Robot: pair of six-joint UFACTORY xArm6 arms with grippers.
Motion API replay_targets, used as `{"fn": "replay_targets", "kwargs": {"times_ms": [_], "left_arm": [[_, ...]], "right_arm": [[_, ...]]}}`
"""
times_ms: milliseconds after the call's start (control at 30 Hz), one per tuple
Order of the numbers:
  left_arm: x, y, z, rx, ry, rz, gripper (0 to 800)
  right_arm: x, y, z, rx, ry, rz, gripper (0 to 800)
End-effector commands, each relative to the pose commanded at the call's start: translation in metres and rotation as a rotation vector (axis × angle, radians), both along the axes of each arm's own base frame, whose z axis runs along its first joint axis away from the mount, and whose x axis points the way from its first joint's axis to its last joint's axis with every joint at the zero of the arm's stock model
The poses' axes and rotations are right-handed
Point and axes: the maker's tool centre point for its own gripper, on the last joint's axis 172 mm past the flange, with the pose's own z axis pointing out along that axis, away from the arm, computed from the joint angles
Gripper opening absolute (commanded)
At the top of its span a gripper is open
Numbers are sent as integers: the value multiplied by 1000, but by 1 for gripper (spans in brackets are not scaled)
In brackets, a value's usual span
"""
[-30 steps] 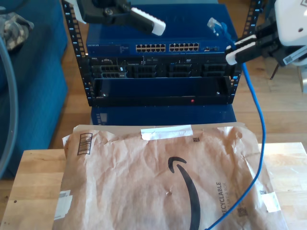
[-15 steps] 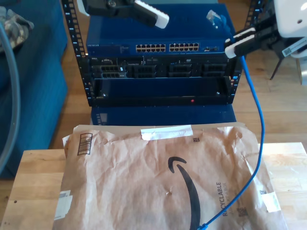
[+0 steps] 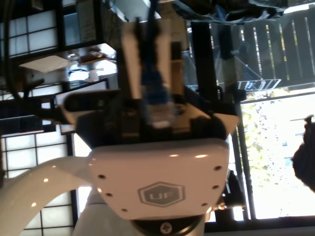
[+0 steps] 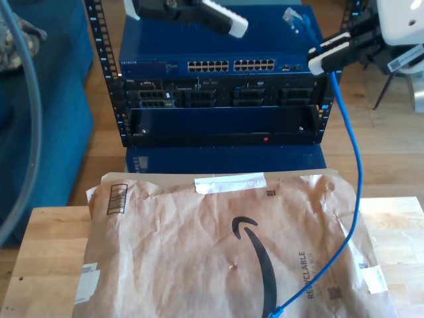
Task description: Grab the cable and plug it in
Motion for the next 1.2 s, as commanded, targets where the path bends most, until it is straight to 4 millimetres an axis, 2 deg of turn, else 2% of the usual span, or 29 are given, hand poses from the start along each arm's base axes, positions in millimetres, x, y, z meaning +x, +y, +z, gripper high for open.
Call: {"fn": "replay_targets", "kwargs": {"times_ms": [333, 633, 1200], "left_arm": [[11, -3, -10, 1, 23, 2, 799], [14, -2, -13, 1, 31, 5, 799], [21, -2, -15, -3, 29, 17, 786]], "right_arm": [[23, 8, -2, 3, 23, 26, 19], [29, 23, 9, 4, 18, 58, 20], [40, 34, 10, 5, 34, 84, 21]]}}
